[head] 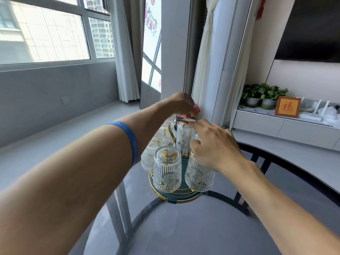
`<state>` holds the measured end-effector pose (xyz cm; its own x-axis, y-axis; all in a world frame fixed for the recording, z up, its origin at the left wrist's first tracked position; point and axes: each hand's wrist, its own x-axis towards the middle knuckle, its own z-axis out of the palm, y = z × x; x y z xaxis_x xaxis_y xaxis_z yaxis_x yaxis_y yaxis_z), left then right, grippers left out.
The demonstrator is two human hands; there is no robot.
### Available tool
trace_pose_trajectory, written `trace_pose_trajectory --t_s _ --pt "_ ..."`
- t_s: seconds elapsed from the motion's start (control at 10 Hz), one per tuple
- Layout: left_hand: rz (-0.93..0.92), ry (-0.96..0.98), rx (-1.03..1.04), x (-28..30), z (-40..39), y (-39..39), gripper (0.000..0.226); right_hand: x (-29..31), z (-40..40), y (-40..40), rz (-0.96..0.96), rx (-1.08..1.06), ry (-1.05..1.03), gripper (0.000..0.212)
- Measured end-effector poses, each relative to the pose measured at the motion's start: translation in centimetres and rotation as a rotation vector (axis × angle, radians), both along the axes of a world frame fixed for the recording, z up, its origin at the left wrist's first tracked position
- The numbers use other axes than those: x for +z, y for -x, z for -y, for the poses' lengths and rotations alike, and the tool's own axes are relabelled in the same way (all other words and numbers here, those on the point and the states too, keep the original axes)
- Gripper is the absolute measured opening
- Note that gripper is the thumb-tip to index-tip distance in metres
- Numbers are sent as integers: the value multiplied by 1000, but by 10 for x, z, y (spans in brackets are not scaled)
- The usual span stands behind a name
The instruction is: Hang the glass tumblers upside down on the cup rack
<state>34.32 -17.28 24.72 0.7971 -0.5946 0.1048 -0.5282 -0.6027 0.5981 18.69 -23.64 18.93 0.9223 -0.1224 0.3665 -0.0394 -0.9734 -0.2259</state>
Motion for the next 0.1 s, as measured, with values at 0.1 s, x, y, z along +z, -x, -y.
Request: trace_pose_trajectory --t_s 0.1 --pt "127 284 55 -11 -32 16 31 4 -2 -3 -21 -29 -1 52"
